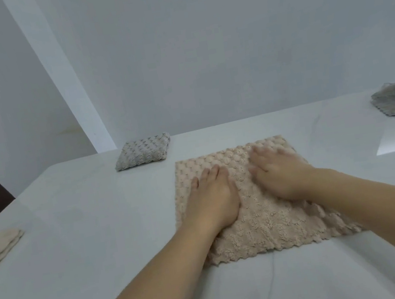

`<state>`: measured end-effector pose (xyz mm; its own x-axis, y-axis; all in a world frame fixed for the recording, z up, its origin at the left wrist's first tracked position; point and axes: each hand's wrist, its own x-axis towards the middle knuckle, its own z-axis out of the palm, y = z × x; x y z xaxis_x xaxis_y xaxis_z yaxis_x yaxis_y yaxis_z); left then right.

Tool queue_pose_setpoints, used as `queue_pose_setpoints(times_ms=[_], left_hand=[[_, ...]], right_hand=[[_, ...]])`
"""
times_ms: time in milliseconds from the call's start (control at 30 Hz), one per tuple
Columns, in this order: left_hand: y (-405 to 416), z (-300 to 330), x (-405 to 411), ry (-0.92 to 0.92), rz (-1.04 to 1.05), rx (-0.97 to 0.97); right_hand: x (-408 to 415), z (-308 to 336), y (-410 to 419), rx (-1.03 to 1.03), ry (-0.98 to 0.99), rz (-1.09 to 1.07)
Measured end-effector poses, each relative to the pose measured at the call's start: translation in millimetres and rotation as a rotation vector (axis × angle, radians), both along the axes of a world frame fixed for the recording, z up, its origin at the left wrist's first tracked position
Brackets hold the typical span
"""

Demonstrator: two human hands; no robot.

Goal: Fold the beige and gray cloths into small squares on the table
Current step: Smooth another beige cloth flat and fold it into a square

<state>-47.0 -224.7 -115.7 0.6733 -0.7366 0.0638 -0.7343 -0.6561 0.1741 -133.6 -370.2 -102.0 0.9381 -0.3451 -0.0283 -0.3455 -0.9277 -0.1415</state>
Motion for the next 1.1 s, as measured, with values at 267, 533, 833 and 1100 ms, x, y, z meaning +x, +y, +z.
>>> queue_pose_setpoints(times_ms=[267,533,833,1100], left_hand=[[11.1,-5.8,8.3,0.046,0.046,0.040],[56.9,-3.2,28.3,0.055,0.155,0.118],[37.7,-2.2,-47.4,0.012,0.012,0.024],[81.5,-4.5,-28.9,0.057,0.100,0.098]], right_hand=[[-6.8,-10.9,5.8,-0.006,0.058,0.054],[-49.1,-10.5,-33.4,-0.016,0.138,-0.104],[-63.9,-7.6,36.9,-0.021,0.043,0.069],[-91.6,-12.2,8.8,-0.049,0.118,0.004]])
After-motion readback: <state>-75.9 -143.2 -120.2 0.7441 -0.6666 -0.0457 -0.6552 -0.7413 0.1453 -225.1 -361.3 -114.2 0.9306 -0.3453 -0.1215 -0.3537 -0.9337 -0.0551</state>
